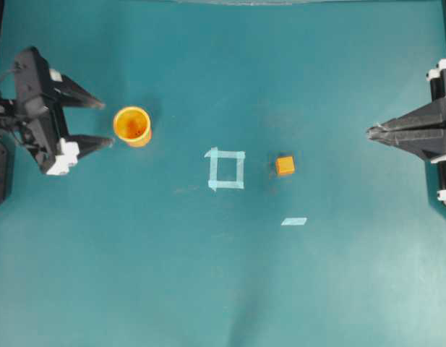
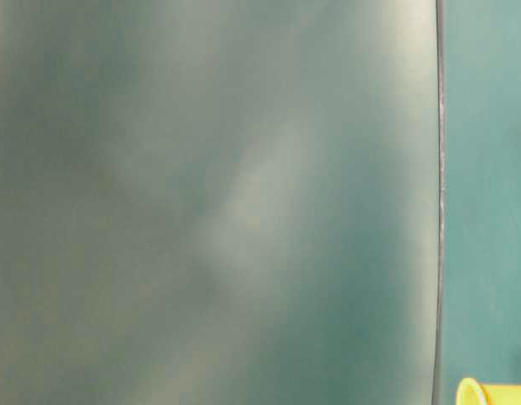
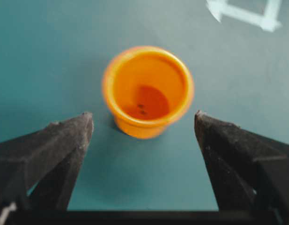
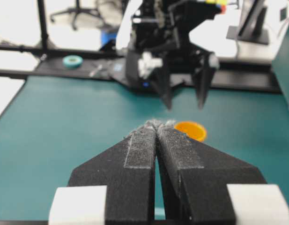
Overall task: Lift the orange cup with left arm.
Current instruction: 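Move the left gripper toward the orange cup and close around it, then lift the orange cup upward with the left gripper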
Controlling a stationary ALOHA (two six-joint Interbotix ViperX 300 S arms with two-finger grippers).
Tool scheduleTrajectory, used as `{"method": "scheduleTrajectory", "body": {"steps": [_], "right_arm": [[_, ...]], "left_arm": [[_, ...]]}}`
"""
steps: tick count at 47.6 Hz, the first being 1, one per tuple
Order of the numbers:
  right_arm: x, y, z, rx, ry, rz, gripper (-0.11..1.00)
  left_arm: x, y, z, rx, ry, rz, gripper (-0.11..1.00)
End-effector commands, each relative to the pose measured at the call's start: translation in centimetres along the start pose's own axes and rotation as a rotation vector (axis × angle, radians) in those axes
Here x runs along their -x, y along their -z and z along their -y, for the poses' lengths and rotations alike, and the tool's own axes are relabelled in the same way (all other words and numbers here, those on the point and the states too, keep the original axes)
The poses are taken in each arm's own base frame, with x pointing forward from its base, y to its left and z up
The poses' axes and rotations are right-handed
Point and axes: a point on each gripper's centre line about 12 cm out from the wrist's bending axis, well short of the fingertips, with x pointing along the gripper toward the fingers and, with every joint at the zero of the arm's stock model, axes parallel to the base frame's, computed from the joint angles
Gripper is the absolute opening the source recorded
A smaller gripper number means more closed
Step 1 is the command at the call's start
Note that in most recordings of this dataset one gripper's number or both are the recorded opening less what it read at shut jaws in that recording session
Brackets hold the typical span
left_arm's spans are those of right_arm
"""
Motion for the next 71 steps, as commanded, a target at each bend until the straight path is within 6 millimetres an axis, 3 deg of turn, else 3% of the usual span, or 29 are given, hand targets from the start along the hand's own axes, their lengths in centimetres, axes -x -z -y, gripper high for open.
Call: {"method": "scheduleTrajectory", "body": {"steps": [1, 20, 60, 71], "right_arm": [[-0.2, -0.9, 0.0, 0.002, 0.0, 0.023, -0.01], [-0.2, -0.8, 0.0, 0.002, 0.0, 0.018, -0.01], [-0.3, -0.6, -0.1, 0.0, -0.006, 0.011, -0.01], [-0.3, -0.6, -0.2, 0.0, -0.009, 0.01, -0.01]], "left_arm": [[-0.6, 0.0, 0.3, 0.011, 0.01, 0.001, 0.85], [-2.6, 1.4, 0.2, 0.019, 0.005, -0.056, 0.85], [-7.2, 0.2, -0.1, 0.013, -0.006, -0.067, 0.85], [-7.6, 0.5, -1.3, 0.039, -0.041, -0.085, 0.83]]}}
